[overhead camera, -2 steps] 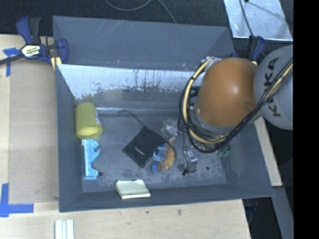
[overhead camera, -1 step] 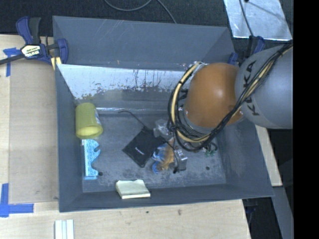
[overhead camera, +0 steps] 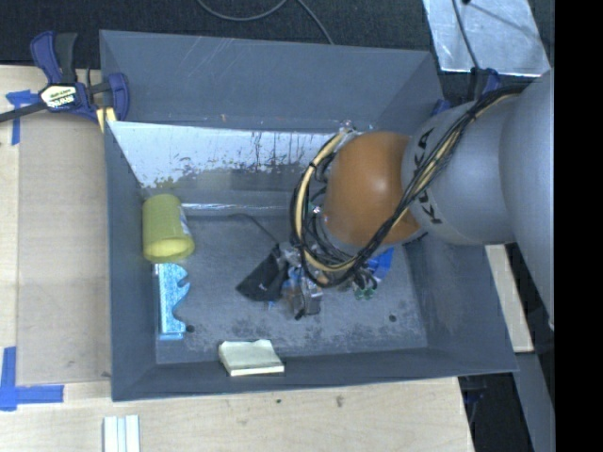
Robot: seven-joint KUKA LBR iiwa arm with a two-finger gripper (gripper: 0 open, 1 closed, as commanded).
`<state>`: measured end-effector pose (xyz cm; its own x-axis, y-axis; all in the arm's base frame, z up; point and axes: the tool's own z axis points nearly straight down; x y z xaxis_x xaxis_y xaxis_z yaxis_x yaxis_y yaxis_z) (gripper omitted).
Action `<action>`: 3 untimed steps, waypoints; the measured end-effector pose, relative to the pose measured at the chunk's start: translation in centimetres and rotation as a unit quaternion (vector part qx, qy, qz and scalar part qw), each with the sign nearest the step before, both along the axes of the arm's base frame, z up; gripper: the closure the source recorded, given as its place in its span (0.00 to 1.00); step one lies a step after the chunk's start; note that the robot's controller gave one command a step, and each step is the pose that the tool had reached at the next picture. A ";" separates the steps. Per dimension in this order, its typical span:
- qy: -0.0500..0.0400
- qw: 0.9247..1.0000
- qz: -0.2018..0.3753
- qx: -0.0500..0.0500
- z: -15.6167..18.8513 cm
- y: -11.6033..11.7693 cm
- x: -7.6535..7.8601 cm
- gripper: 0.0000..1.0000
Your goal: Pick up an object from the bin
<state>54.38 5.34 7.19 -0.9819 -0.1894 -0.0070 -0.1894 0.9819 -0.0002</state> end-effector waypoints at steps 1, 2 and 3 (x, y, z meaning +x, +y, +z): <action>0.001 1.000 0.000 0.000 -0.1 0.0 0.0 0.00; 0.001 1.000 -0.001 0.000 -0.1 -0.1 -0.1 1.00; 0.001 1.000 -0.001 0.000 -0.1 -0.1 -0.1 1.00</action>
Offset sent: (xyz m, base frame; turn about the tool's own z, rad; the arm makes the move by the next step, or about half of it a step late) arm 0.0000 0.0000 0.0000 0.0000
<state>54.32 5.27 7.06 -0.9821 -0.1881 -0.0048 -0.1881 0.9821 -0.0006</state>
